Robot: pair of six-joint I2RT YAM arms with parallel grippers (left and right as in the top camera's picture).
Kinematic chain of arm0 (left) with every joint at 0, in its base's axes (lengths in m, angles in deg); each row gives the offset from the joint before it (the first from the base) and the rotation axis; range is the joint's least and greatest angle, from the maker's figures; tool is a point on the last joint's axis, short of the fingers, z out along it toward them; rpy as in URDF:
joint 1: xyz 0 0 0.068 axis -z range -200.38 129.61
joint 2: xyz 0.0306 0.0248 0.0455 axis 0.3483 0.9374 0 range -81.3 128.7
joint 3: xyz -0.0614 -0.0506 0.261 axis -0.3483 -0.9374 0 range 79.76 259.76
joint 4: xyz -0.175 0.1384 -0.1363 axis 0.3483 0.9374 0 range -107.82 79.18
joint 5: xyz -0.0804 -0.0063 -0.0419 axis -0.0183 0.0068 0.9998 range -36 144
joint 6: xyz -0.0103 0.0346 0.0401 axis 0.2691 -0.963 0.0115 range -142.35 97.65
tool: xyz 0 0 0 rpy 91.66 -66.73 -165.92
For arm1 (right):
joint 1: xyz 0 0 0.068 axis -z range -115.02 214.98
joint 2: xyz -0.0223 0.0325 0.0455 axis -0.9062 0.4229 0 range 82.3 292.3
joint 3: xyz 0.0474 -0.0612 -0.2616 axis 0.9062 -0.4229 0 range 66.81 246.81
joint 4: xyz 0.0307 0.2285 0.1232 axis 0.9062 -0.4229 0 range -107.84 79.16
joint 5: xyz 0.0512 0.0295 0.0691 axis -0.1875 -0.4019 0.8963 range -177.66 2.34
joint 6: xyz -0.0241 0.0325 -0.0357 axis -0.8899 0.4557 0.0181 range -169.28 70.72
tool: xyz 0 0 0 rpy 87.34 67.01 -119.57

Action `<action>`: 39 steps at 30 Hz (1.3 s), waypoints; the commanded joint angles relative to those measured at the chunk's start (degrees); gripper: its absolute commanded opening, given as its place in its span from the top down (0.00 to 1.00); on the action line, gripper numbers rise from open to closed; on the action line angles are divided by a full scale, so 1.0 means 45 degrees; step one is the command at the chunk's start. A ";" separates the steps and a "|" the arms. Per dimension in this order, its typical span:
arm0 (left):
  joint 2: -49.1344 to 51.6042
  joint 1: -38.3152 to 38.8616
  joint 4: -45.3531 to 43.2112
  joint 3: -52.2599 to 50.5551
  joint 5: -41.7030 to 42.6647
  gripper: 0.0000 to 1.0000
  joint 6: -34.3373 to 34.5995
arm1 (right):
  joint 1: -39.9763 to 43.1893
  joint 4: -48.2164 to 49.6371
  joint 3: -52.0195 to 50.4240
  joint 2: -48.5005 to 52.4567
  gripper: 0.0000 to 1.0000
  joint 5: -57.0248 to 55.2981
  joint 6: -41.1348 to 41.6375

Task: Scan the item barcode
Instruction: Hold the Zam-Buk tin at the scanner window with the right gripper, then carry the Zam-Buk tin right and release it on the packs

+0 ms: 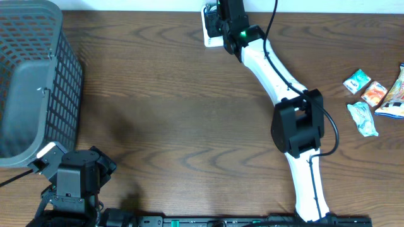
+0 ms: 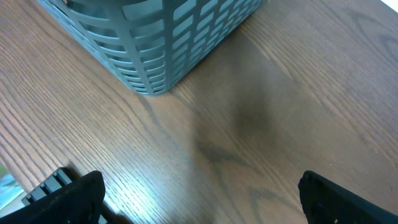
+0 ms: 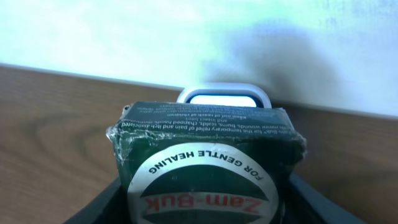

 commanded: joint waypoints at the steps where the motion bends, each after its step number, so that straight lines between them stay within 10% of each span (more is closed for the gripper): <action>1: -0.0015 -0.0039 0.0034 0.0000 -0.0209 0.02 0.0165 | -0.0044 0.0801 0.0452 0.0359 0.66 -0.0510 -0.0204; 25: -0.0015 -0.0039 0.0034 0.0000 -0.0209 0.02 0.0170 | -0.0457 0.4075 0.0452 0.1156 0.69 -0.2375 -0.1894; 39: -0.0015 -0.0039 0.0034 0.0000 -0.0209 0.02 0.0170 | 0.0699 -0.0369 0.0457 -0.1292 0.67 -0.3677 0.0073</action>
